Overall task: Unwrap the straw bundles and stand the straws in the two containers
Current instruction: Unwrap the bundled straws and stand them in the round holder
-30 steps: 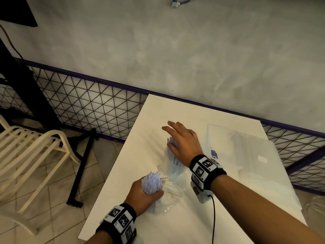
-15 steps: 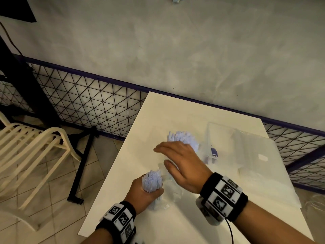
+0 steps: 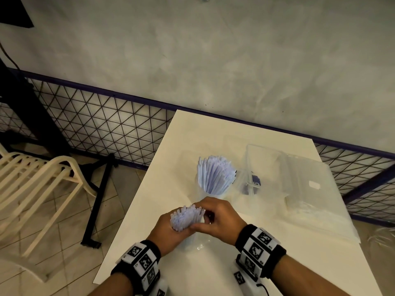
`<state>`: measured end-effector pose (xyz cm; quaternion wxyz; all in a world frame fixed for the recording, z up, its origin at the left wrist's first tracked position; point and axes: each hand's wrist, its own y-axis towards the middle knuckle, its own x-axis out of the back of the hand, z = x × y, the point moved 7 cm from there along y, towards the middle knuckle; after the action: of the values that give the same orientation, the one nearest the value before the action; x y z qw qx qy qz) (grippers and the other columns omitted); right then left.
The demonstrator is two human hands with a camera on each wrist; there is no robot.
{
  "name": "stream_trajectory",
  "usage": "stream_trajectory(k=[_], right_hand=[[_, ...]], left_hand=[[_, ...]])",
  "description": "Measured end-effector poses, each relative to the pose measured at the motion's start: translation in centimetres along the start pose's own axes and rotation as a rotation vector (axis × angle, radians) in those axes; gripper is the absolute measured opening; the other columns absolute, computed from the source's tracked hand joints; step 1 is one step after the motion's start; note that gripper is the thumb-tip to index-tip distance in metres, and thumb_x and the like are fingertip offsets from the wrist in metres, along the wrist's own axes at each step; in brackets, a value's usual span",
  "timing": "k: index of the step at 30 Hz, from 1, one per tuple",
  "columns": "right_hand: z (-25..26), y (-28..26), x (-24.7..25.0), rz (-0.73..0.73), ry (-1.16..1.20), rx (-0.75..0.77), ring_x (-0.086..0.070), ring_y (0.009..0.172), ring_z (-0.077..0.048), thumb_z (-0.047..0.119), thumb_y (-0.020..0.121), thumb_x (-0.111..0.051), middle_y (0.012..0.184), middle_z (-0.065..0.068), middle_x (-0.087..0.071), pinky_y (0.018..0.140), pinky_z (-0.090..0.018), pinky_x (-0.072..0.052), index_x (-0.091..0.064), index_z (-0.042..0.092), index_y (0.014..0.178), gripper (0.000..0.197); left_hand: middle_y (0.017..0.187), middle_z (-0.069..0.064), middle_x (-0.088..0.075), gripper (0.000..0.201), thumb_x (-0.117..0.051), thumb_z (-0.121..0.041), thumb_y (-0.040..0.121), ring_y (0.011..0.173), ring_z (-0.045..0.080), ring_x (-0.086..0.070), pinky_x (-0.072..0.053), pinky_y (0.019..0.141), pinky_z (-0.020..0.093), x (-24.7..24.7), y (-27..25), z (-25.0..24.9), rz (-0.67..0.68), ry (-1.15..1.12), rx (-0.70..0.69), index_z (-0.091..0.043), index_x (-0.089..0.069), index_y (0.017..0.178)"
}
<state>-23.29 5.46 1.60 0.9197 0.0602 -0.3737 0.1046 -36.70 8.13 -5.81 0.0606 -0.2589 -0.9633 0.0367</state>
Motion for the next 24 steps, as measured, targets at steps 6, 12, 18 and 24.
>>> stream_trajectory(k=[6,12,18,24], right_hand=[[-0.6,0.2,0.1,-0.062,0.068,-0.012,-0.059,0.076,-0.012,0.034,0.077,-0.08,0.083,-0.001,-0.063,0.07,-0.029,-0.048,-0.071,0.012,0.089,0.026],[-0.7,-0.2,0.0,-0.088,0.061,-0.02,-0.062,0.075,-0.013,0.029,0.083,-0.074,0.084,-0.002,-0.067,0.07,-0.03,-0.05,-0.07,0.011,0.091,0.02],[-1.0,-0.5,-0.1,-0.097,0.109,-0.067,-0.064,0.073,-0.017,0.019,0.079,-0.073,0.079,-0.004,-0.07,0.07,-0.036,-0.052,-0.069,0.008,0.086,0.013],[-0.8,-0.7,-0.3,-0.11,0.07,-0.059,-0.063,0.077,-0.012,0.021,0.08,-0.068,0.085,0.0,-0.07,0.073,-0.033,-0.052,-0.07,0.013,0.091,0.013]], left_hand=[[0.108,-0.005,-0.074,0.052,-0.076,-0.048,0.065,0.102,0.01,-0.069,-0.052,0.092,0.021,-0.4,0.1,0.0,0.063,-0.039,0.012,-0.024,-0.069,0.111],[0.111,-0.001,-0.073,0.043,-0.078,-0.037,0.077,0.106,0.014,-0.069,-0.052,0.094,0.027,-0.1,0.2,1.1,0.054,-0.065,0.044,-0.022,-0.068,0.116],[0.106,-0.008,-0.074,0.03,-0.076,-0.02,0.081,0.101,0.009,-0.069,-0.051,0.085,0.015,-0.3,0.0,1.2,0.027,-0.022,0.037,-0.023,-0.068,0.11],[0.099,0.003,-0.074,0.037,-0.081,-0.035,0.073,0.094,0.014,-0.07,-0.054,0.088,0.023,0.0,0.0,1.3,-0.011,0.005,0.006,-0.017,-0.07,0.104]])
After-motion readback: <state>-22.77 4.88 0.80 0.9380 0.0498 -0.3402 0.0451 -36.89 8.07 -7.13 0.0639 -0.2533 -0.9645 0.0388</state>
